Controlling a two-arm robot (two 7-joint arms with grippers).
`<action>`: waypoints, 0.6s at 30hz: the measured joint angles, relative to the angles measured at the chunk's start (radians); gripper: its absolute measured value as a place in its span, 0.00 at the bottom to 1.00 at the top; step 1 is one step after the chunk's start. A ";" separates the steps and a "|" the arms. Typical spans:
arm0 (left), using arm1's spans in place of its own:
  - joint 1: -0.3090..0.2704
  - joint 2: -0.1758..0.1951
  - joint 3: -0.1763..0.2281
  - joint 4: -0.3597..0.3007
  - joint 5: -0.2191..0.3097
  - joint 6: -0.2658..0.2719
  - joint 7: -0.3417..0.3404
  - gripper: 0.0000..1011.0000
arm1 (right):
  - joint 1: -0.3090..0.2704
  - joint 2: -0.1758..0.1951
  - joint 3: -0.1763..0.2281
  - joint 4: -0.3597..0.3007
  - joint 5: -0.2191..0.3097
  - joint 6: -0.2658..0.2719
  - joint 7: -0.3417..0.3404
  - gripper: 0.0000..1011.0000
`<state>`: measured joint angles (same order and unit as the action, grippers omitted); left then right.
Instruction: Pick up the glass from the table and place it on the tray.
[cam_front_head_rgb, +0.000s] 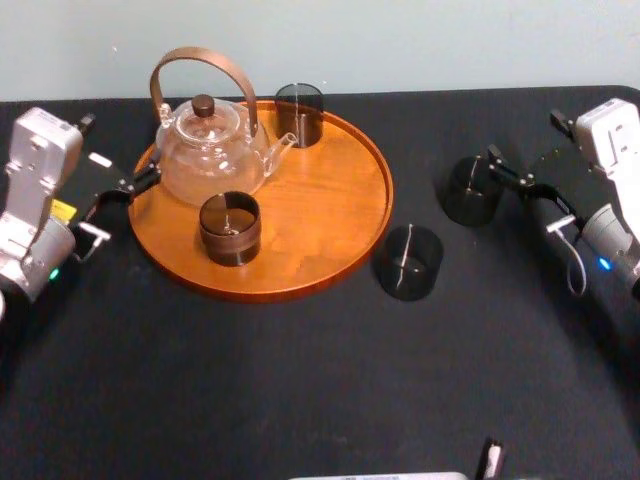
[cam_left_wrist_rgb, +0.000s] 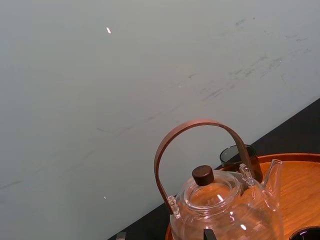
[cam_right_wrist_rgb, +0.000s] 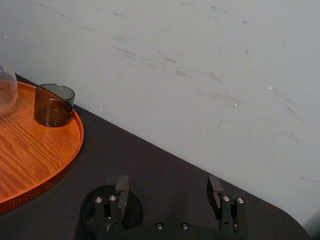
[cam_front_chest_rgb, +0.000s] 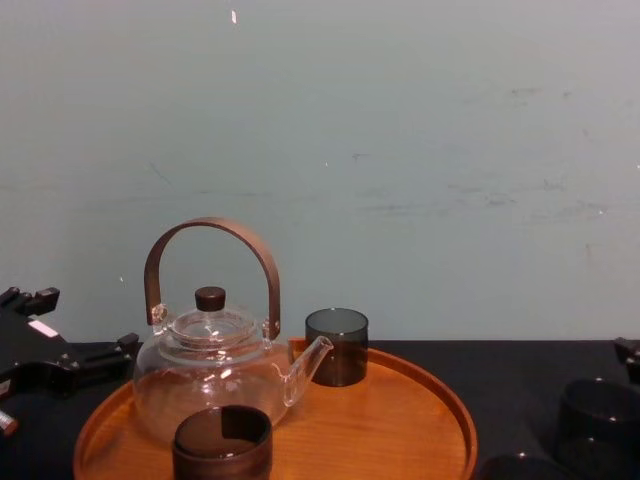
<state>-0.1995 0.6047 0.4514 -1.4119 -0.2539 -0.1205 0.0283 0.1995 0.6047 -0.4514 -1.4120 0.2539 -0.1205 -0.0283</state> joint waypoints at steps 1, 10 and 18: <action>0.000 0.000 0.000 0.000 0.000 0.000 0.000 0.99 | 0.000 0.000 0.000 0.000 0.000 0.000 0.000 0.99; 0.000 0.000 0.000 0.000 0.000 0.000 0.000 0.99 | 0.000 0.000 0.000 0.000 0.000 0.000 0.000 0.99; 0.000 0.000 0.000 0.000 0.000 0.000 0.000 0.99 | 0.000 0.000 0.000 0.000 0.000 0.000 0.000 0.99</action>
<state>-0.1995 0.6047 0.4514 -1.4120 -0.2539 -0.1205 0.0283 0.1995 0.6047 -0.4514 -1.4120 0.2539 -0.1205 -0.0283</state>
